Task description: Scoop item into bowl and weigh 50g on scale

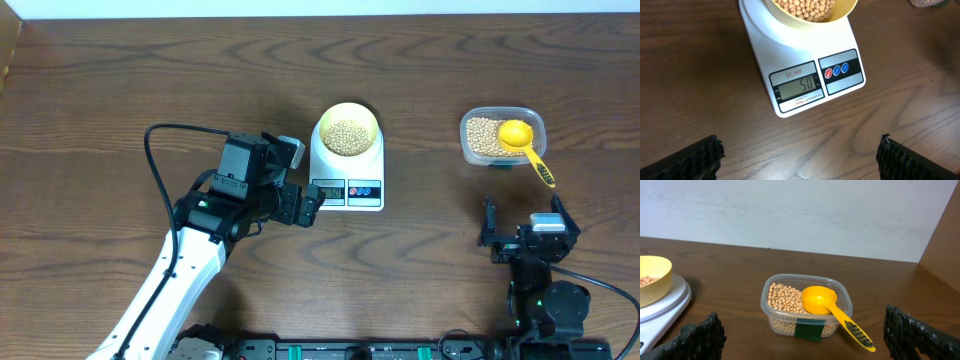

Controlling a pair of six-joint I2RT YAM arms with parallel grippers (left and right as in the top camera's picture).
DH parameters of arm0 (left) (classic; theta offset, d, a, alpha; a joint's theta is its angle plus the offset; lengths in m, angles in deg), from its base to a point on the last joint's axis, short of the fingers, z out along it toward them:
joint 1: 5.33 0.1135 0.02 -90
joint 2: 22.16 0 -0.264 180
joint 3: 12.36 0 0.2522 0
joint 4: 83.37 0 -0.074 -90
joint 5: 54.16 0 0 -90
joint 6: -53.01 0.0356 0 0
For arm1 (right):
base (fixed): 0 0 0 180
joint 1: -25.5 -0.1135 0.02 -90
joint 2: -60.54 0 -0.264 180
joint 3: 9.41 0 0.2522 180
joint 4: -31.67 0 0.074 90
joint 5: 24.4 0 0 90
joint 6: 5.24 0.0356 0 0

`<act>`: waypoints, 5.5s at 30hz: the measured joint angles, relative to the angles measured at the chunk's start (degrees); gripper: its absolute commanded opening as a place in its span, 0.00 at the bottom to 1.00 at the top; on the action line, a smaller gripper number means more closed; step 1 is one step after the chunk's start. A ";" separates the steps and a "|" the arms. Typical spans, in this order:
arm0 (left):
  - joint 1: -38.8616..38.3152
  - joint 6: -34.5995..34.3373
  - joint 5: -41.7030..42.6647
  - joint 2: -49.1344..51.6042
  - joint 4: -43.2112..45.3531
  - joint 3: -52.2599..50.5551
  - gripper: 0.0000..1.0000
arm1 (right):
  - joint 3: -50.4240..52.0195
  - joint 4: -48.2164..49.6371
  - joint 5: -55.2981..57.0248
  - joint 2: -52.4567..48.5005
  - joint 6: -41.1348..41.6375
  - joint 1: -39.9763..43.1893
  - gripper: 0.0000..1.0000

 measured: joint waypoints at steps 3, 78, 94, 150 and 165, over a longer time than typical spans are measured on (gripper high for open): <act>0.00 0.00 0.02 0.00 0.00 0.00 1.00 | 0.00 0.15 -0.02 0.00 0.00 0.00 0.99; 0.00 0.00 0.02 0.00 0.00 0.00 1.00 | 2.01 0.20 -0.20 0.00 0.00 0.00 0.99; 0.00 0.00 0.02 0.00 0.00 0.00 1.00 | 2.01 0.20 -0.17 0.02 0.00 0.00 0.99; 0.00 0.00 0.00 -0.04 4.24 0.00 1.00 | 2.01 0.20 -0.20 0.00 0.00 -0.04 0.99; -0.04 7.48 -12.00 -12.44 -2.12 0.00 1.00 | 2.01 0.22 -0.17 0.00 -0.02 -0.04 0.99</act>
